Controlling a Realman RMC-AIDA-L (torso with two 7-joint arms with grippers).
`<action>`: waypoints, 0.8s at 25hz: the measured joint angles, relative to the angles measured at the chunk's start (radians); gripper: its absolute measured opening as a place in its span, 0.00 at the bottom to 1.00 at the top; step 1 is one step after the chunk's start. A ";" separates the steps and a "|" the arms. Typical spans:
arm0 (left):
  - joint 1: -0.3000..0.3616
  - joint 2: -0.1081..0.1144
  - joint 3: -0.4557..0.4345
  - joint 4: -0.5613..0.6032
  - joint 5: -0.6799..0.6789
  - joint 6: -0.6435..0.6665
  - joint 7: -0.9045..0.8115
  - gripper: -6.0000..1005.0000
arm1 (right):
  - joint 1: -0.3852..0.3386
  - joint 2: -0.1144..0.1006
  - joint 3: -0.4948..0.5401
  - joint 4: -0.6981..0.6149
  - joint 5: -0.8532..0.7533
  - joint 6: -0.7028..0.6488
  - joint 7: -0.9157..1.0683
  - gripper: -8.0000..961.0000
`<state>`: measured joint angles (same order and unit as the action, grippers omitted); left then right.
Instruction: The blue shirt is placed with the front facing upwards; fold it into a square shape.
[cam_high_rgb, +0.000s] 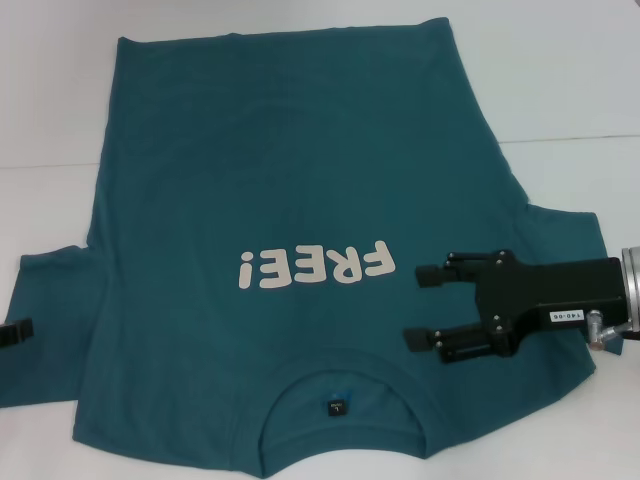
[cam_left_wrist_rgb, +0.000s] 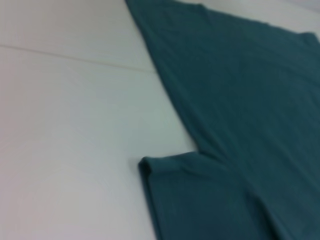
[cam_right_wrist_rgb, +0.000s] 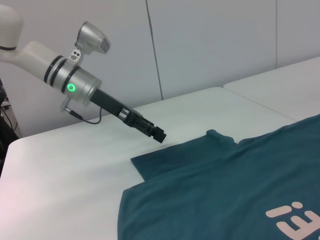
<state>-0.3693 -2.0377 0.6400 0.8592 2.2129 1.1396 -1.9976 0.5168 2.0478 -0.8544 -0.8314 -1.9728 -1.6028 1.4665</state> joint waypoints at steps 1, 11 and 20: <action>-0.003 -0.003 -0.001 0.001 0.015 -0.010 -0.001 0.88 | 0.002 0.000 0.000 0.000 0.000 0.000 0.000 0.95; -0.027 -0.005 0.003 -0.038 0.042 -0.018 -0.003 0.88 | 0.014 0.000 -0.007 0.000 0.000 0.009 0.012 0.95; -0.055 0.002 0.003 -0.058 0.044 0.050 -0.004 0.82 | 0.014 0.000 -0.008 0.000 -0.001 0.017 0.012 0.95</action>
<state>-0.4240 -2.0354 0.6427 0.8009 2.2565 1.1896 -2.0016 0.5303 2.0478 -0.8621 -0.8314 -1.9737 -1.5861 1.4788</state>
